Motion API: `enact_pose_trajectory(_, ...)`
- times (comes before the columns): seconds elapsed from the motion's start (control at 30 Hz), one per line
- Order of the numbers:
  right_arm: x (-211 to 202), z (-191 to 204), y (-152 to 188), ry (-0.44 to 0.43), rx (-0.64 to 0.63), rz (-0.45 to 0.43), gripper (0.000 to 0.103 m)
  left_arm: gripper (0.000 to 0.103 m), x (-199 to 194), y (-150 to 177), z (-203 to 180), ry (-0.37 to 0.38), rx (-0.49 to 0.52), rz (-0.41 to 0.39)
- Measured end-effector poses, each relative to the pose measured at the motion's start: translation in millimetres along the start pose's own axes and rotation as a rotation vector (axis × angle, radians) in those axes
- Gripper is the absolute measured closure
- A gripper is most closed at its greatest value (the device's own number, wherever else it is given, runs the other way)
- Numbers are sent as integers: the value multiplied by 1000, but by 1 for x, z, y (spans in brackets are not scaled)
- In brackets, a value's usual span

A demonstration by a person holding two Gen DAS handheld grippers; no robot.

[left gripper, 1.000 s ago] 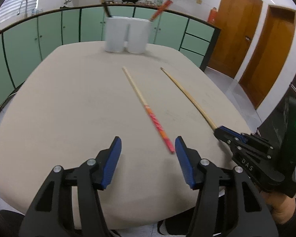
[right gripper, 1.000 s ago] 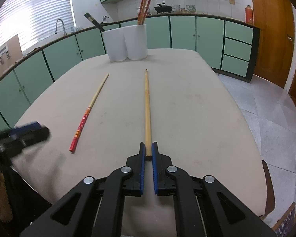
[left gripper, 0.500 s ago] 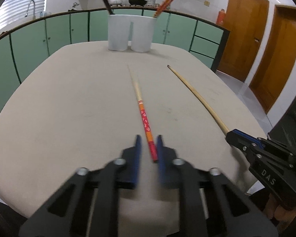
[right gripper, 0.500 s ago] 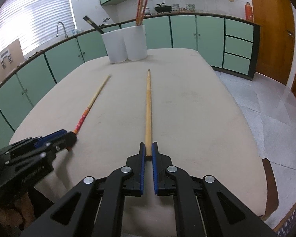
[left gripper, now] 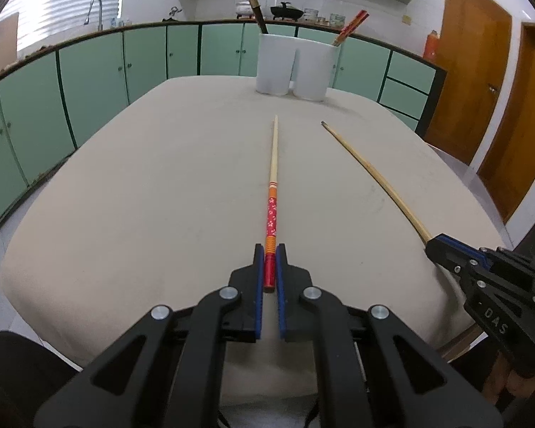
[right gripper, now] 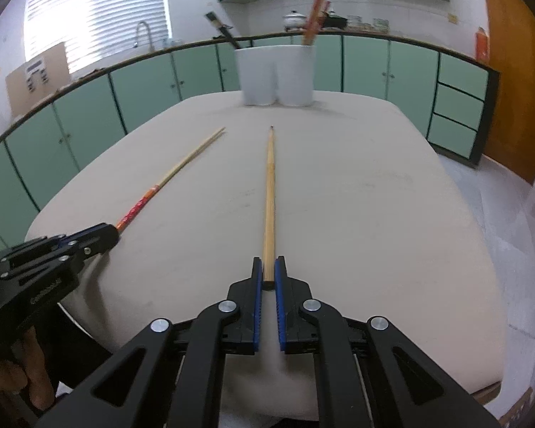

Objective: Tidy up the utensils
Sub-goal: 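Grasp the red-patterned chopstick with the left tool, then carry the plain wooden chopstick into the white holder with the right tool while the left carries the red-patterned one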

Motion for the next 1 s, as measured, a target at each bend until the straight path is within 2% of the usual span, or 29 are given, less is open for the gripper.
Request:
enact_pose_trajectory(0.07,-1,0,1,-5,15,2,94,85,2,-1,0,22,6,3)
enact_pose_trajectory(0.13,-3,-1,3,-4,25,4,92,83,3,-2,0,27,20,-4)
enact_pose_trajectory(0.2,-2,-1,4,0,20,4,92,85,3,-1,2,38,16,-2)
enact_pose_trajectory(0.27,-1,0,3,3,14,5,92,98,4,-1,3,40,12,4)
enact_pose_trajectory(0.33,-1,1,0,0,15,7,96,98,4,-3,5,44,-6,12)
enact_pose_trajectory(0.5,-19,0,-11,-3,57,0,96,98,-15,-21,3,56,-24,20)
enact_pose_trajectory(0.83,-87,6,-83,-51,38,-64,96,98,-70,-70,6,75,1,0)
enact_pose_trajectory(1.0,-100,12,-117,-76,1,-67,96,98,-91,-97,8,83,38,-21)
Point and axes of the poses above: each gripper's, at about its wrist camera, not at the fingertips, and x roughly the way its jaws point, z to its left, y to its underside, the point moved 7 cm from there along x, roughly the way its jaws point, and after that the axes turned 9 degrees about -z, right-handed, at the moved point
